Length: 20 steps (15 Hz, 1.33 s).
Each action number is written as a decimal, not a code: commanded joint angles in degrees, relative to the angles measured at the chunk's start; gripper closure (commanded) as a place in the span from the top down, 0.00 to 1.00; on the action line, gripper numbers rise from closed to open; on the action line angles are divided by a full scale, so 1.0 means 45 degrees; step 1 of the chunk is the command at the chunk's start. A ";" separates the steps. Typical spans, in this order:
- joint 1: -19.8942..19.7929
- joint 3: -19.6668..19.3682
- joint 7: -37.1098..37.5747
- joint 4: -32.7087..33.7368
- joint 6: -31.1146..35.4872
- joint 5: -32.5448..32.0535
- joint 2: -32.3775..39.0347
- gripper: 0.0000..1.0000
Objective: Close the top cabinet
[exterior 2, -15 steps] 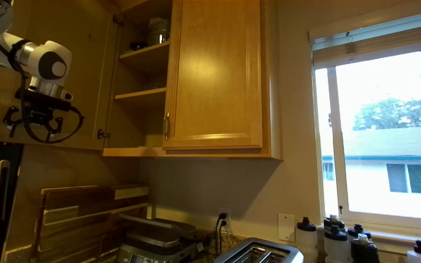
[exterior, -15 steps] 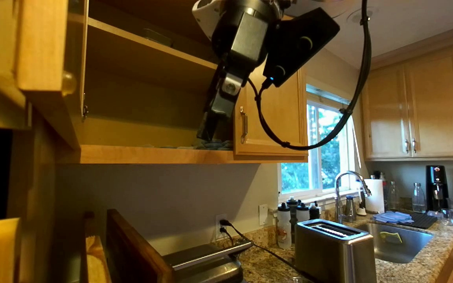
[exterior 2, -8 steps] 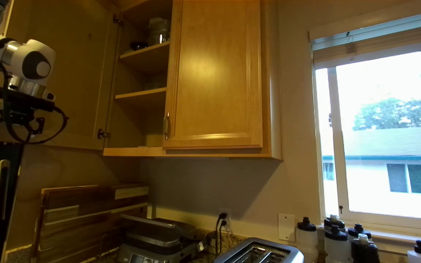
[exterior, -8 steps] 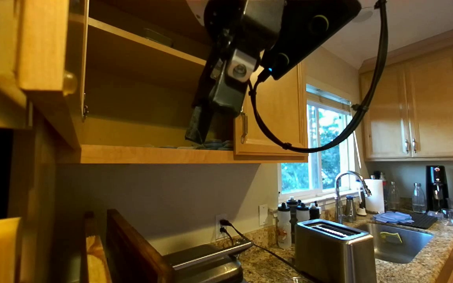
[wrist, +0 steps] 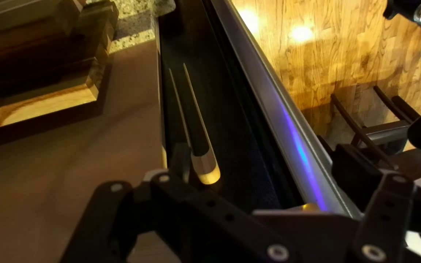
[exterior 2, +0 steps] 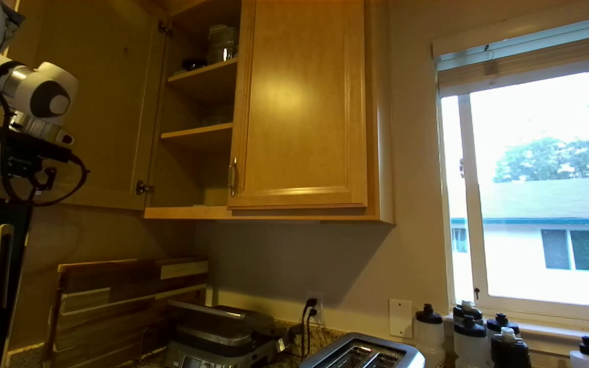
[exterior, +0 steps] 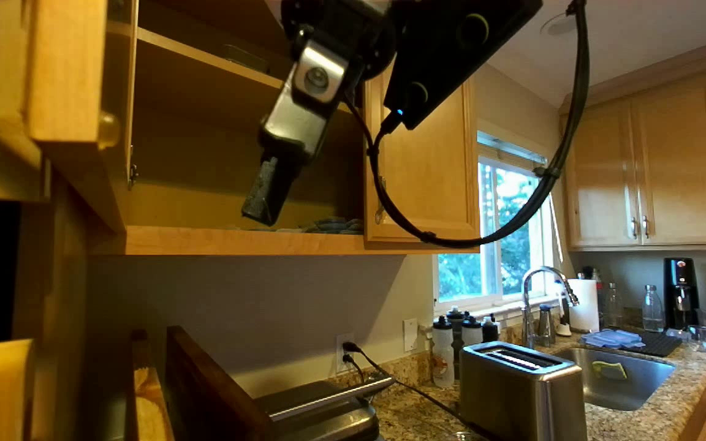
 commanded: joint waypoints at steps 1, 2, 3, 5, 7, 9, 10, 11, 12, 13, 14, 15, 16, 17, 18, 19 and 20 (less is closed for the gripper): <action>0.0044 -0.0028 0.0037 0.0112 -0.0008 -0.0016 0.0122 1.00; 0.0042 -0.0022 0.0039 0.0136 0.0002 -0.0009 0.0171 1.00; 0.0041 -0.0021 0.0042 0.0150 0.0003 -0.0002 0.0185 1.00; 0.0041 -0.0018 0.0047 0.0166 0.0003 0.0001 0.0186 1.00; 0.0136 0.0114 0.0150 0.0205 0.0218 0.0083 0.0287 1.00; 0.0201 0.0217 0.0229 0.0152 0.0443 0.0231 0.0300 1.00; 0.0224 0.0267 0.0263 0.0126 0.0577 0.0282 0.0304 1.00; 0.0244 0.0319 0.0313 0.0107 0.0721 0.0329 0.0315 1.00; 0.0285 0.0338 0.0260 0.0131 0.0782 0.0448 0.0344 1.00; 0.0328 0.0361 0.0271 0.0129 0.0888 0.0596 0.0349 1.00; 0.0365 0.0402 0.0262 0.0134 0.0977 0.0719 0.0353 1.00; 0.0406 0.0419 0.0157 0.0166 0.0968 0.0862 0.0370 1.00; 0.0434 0.0462 0.0209 0.0173 0.1067 0.0910 0.0366 1.00; 0.0470 0.0495 0.0243 0.0157 0.1248 0.0965 0.0357 1.00; 0.0505 0.0529 0.0231 0.0157 0.1487 0.1041 0.0373 1.00; 0.0521 0.0593 0.0292 0.0141 0.1859 0.1065 0.0396 1.00; 0.0538 0.0651 0.0293 0.0175 0.2260 0.1107 0.0466 1.00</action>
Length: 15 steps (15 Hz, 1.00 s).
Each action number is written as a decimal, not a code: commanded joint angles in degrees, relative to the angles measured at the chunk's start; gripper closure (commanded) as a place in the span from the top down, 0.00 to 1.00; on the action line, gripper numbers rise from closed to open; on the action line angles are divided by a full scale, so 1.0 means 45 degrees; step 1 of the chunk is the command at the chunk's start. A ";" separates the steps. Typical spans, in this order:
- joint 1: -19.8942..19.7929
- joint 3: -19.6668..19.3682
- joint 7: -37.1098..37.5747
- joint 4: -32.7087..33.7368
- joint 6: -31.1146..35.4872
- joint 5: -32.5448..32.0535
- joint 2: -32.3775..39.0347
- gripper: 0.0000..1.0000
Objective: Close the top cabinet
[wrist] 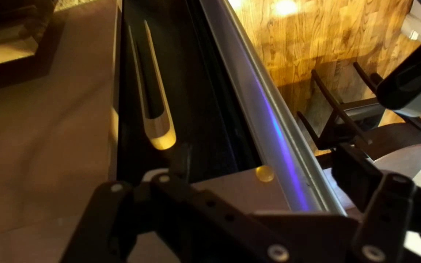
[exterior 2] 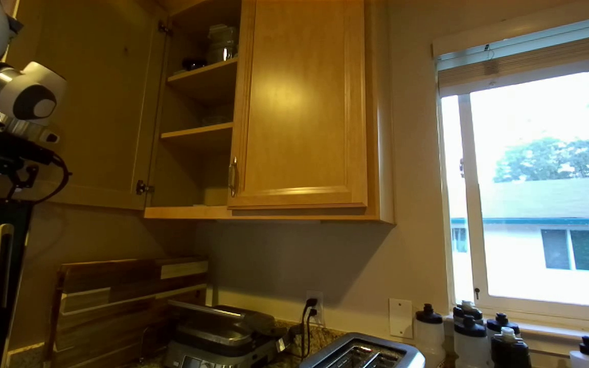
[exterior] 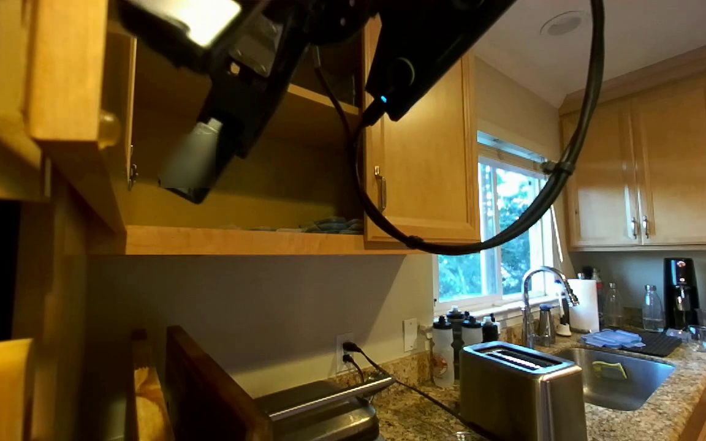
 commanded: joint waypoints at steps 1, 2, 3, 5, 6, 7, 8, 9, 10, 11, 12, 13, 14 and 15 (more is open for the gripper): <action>0.0218 0.0152 0.0304 0.0104 0.1387 0.0274 0.0182 1.00; 0.0221 0.0225 0.0356 0.0094 0.1847 0.0202 0.0226 1.00; 0.0232 0.0292 0.0380 0.0132 0.2189 0.0093 0.0304 1.00; 0.0216 0.0322 0.0566 0.0184 0.2109 -0.0054 0.0363 1.00; 0.0212 0.0323 0.0615 0.0180 0.2115 -0.0078 0.0355 1.00; 0.0194 0.0322 0.0694 0.0160 0.2147 -0.0123 0.0316 1.00; 0.0172 0.0328 0.0817 0.0043 0.2383 -0.0145 0.0228 1.00; 0.0149 0.0364 0.1056 -0.0060 0.2715 -0.0216 0.0155 1.00; 0.0095 0.0478 0.1570 -0.0236 0.3326 -0.0516 0.0063 1.00; 0.0067 0.0602 0.2113 -0.0331 0.3771 -0.0901 0.0066 1.00; 0.0055 0.0713 0.2585 -0.0400 0.4110 -0.1333 0.0091 1.00; 0.0025 0.0867 0.3166 -0.0404 0.4321 -0.1968 0.0188 1.00; 0.0019 0.0981 0.3621 -0.0394 0.4413 -0.2535 0.0275 1.00; -0.0008 0.1082 0.4050 -0.0380 0.4407 -0.3160 0.0321 1.00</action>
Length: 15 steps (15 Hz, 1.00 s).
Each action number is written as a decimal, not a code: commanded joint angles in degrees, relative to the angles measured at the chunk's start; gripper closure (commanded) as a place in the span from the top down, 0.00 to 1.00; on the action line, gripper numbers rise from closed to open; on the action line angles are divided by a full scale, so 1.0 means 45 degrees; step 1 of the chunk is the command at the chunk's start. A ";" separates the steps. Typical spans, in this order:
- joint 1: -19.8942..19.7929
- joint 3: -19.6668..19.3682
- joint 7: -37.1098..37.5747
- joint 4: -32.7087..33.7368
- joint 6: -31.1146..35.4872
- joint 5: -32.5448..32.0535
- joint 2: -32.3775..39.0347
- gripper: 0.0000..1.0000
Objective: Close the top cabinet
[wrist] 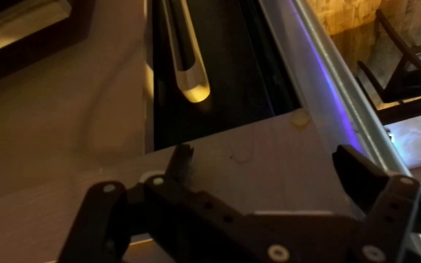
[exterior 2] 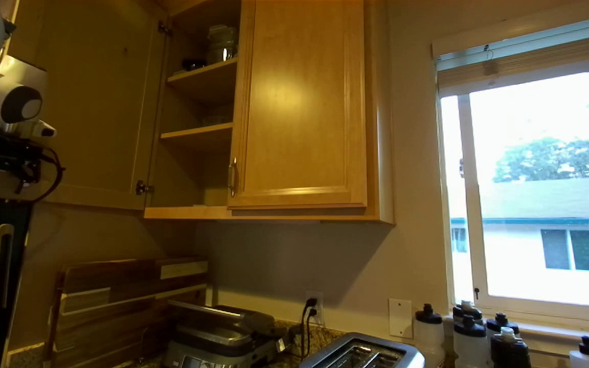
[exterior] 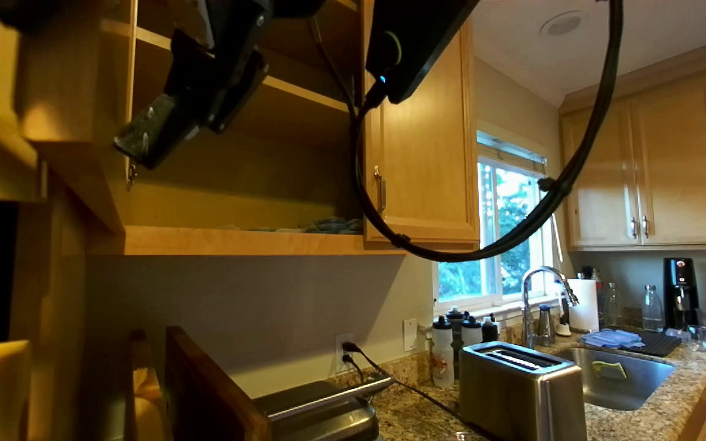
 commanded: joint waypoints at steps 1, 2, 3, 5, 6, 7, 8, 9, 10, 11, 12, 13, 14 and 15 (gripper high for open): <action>-0.0039 0.0485 0.1375 0.0074 0.1444 -0.1771 0.0334 1.00; -0.0105 0.0511 0.1641 0.0060 0.1352 -0.2199 0.0242 1.00; -0.0152 0.0527 0.1856 0.0045 0.1243 -0.2494 0.0135 1.00; -0.0267 0.0516 0.2302 -0.0020 0.0944 -0.3008 -0.0129 1.00; -0.0342 0.0466 0.2552 -0.0074 0.0726 -0.3185 -0.0311 1.00; -0.0407 0.0428 0.2821 -0.0133 0.0559 -0.3338 -0.0478 1.00; -0.0424 0.0382 0.2989 -0.0151 0.0387 -0.3347 -0.0577 1.00; -0.0470 0.0335 0.3173 -0.0218 0.0249 -0.3425 -0.0721 1.00; -0.0478 0.0296 0.3279 -0.0213 0.0075 -0.3416 -0.0781 1.00; -0.0478 0.0222 0.3274 -0.0214 -0.0144 -0.3341 -0.0863 1.00; -0.0487 0.0138 0.3250 -0.0189 -0.0416 -0.3235 -0.0925 1.00; -0.0497 0.0073 0.3241 -0.0168 -0.0640 -0.3148 -0.0975 1.00; -0.0498 -0.0041 0.3136 -0.0146 -0.0969 -0.3001 -0.1062 1.00; -0.0492 -0.0169 0.3014 -0.0131 -0.1309 -0.2864 -0.1178 1.00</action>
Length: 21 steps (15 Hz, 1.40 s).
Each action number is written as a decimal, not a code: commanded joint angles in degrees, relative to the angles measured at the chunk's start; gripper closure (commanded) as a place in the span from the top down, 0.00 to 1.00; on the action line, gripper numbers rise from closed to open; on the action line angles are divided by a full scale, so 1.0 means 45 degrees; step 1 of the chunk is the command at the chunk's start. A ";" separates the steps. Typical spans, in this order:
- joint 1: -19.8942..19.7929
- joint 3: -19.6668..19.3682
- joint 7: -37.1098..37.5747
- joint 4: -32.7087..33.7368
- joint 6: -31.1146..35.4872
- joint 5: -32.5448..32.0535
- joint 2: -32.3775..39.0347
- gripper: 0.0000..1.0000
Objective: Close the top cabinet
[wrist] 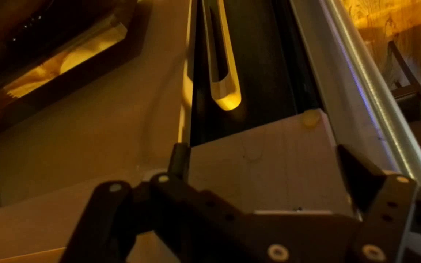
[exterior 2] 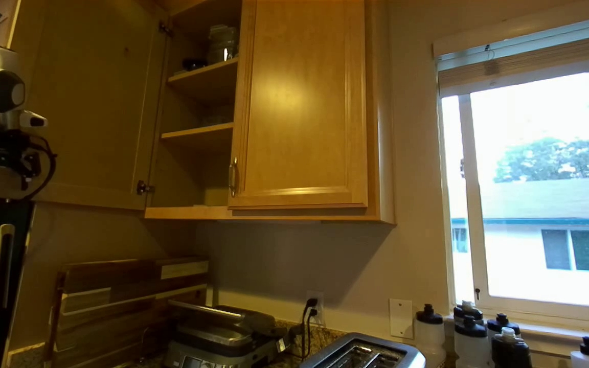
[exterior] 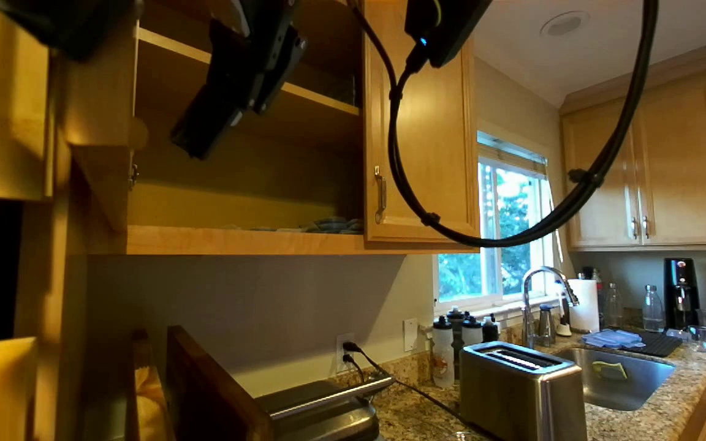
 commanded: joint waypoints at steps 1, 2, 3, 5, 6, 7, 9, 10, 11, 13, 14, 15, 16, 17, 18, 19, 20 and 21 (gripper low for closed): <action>-0.0478 -0.0651 -0.0018 -0.0103 -0.1160 -0.0010 -0.0826 1.00; -0.0504 -0.0808 -0.0025 -0.0165 -0.1570 0.0074 -0.1047 1.00; -0.0510 -0.0979 -0.0058 -0.0231 -0.1934 0.0207 -0.1257 1.00; -0.0599 -0.1285 -0.0026 -0.0373 -0.2667 0.0399 -0.1677 1.00; -0.0663 -0.1417 0.0015 -0.0432 -0.3063 0.0433 -0.1874 1.00; -0.0731 -0.1553 0.0053 -0.0482 -0.3468 0.0441 -0.2088 1.00; -0.0921 -0.1782 0.0146 -0.0576 -0.4214 0.0369 -0.2484 1.00; -0.1038 -0.1882 0.0190 -0.0614 -0.4563 0.0319 -0.2681 1.00; -0.1169 -0.1967 0.0212 -0.0605 -0.4892 0.0274 -0.2826 1.00; -0.1466 -0.2074 0.0223 -0.0466 -0.5658 0.0114 -0.2971 1.00; -0.1629 -0.2080 0.0255 -0.0367 -0.6037 -0.0014 -0.2995 1.00; -0.1781 -0.2099 0.0269 -0.0255 -0.6350 -0.0102 -0.3007 1.00; -0.1953 -0.2100 0.0318 -0.0159 -0.6611 -0.0223 -0.3003 1.00; -0.2120 -0.2109 0.0339 -0.0033 -0.6868 -0.0327 -0.2956 1.00; -0.2271 -0.2127 0.0340 0.0116 -0.7108 -0.0399 -0.2840 1.00; -0.2400 -0.2155 0.0333 0.0256 -0.7343 -0.0410 -0.2721 1.00; -0.2516 -0.2192 0.0356 0.0380 -0.7540 -0.0397 -0.2564 1.00; -0.2630 -0.2257 0.0335 0.0533 -0.7784 -0.0394 -0.2358 1.00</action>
